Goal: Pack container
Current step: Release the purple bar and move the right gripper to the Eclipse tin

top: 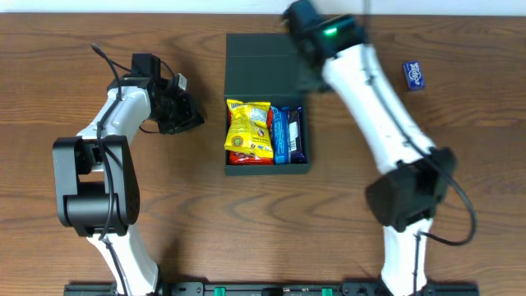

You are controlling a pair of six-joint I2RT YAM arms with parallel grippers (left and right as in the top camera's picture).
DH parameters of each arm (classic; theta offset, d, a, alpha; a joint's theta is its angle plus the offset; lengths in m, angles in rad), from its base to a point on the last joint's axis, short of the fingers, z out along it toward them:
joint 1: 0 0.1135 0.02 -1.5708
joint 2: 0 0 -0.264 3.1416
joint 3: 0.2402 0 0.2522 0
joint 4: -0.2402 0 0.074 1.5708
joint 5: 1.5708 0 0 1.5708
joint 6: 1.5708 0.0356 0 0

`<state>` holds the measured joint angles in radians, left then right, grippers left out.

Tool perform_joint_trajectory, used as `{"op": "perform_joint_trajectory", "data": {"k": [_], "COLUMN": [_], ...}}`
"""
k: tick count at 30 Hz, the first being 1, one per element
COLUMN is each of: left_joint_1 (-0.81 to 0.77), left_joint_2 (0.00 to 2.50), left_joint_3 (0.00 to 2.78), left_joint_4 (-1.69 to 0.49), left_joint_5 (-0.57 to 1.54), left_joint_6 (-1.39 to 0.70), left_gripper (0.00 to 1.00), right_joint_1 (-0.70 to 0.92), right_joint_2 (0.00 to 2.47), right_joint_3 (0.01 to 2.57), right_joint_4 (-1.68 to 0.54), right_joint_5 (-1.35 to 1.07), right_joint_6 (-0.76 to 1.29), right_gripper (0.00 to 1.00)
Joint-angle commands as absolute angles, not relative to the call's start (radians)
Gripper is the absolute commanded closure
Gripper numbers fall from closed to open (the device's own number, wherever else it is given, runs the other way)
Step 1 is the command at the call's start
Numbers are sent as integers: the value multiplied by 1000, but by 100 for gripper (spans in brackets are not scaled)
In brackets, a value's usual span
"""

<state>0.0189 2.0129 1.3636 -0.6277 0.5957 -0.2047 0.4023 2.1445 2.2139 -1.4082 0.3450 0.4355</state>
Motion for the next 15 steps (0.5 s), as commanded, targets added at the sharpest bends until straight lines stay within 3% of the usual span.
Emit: {"op": "perform_joint_trajectory", "data": {"k": [1,7,11,15], "left_joint_1": [23,23,23,23], "left_joint_2": [2026,2026,2026,2026], "left_joint_3": [1351,1351,1351,1351], "left_joint_4": [-633,-636,-633,-631], "left_joint_5": [593,596,596,596], "left_joint_6": [-186,-187,-187,-187], "left_gripper": [87,87,87,84], "right_joint_1": [249,-24,-158,-228], "right_joint_2": [2120,2140,2155,2196], "right_joint_3": [2223,2223,2223,2223], "right_joint_4": [-1394,-1244,-1155,-1059], "right_joint_5": [476,269,104,0], "right_joint_6": [355,64,-194,-282], "right_gripper": [34,22,20,21]}}
